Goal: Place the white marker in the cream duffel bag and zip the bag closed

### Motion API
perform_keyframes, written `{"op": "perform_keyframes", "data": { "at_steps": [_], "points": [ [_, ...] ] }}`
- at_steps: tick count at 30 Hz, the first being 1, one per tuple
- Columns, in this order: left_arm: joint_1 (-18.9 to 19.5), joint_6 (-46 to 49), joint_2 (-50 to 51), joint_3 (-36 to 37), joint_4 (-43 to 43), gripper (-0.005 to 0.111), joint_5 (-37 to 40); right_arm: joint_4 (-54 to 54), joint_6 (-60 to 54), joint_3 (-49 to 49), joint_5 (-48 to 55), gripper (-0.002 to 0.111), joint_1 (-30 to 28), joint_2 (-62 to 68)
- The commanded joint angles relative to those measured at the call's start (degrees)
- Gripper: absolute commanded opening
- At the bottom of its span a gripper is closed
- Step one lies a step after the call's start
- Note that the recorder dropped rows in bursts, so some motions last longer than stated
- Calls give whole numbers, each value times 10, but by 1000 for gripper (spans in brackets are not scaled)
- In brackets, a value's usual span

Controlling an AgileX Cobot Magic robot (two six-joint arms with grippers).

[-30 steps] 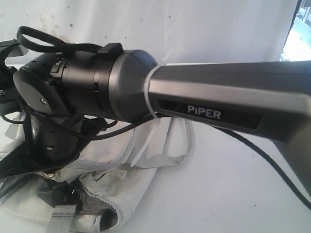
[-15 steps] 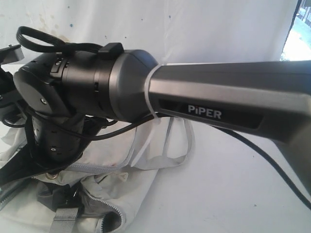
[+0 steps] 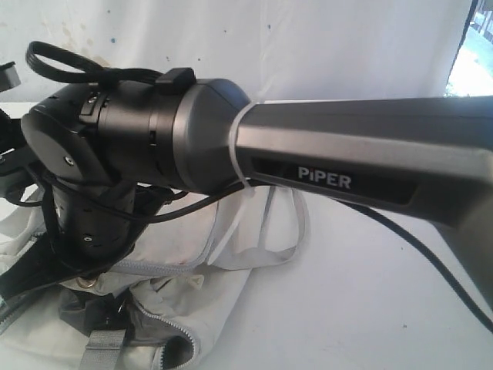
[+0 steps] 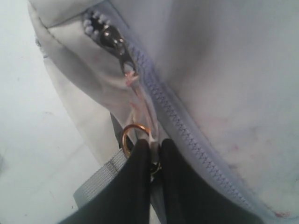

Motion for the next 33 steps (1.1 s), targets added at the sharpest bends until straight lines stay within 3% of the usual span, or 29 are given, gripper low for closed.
{"op": "perform_keyframes", "data": {
  "at_steps": [1,10,25,28,30,33],
  "points": [
    [34,-16,-10,-3,-55,71,28,-5,-7,1,8,0,-1,-10],
    [58,16,-61,20,-91,66,31,-5,-7,1,-3,0,-1,-10],
    [75,49,-164,218,-129,66,-76,-5,-7,1,-18,0,-1,-10],
    [75,94,-164,255,-182,63,-95,-5,-7,1,-20,0,-1,-10],
    [75,133,-164,265,-246,54,-106,-5,-7,1,-20,0,-1,-10],
    [75,134,-159,265,-241,54,-124,-5,-7,1,-19,0,-1,-10]
  ]
}}
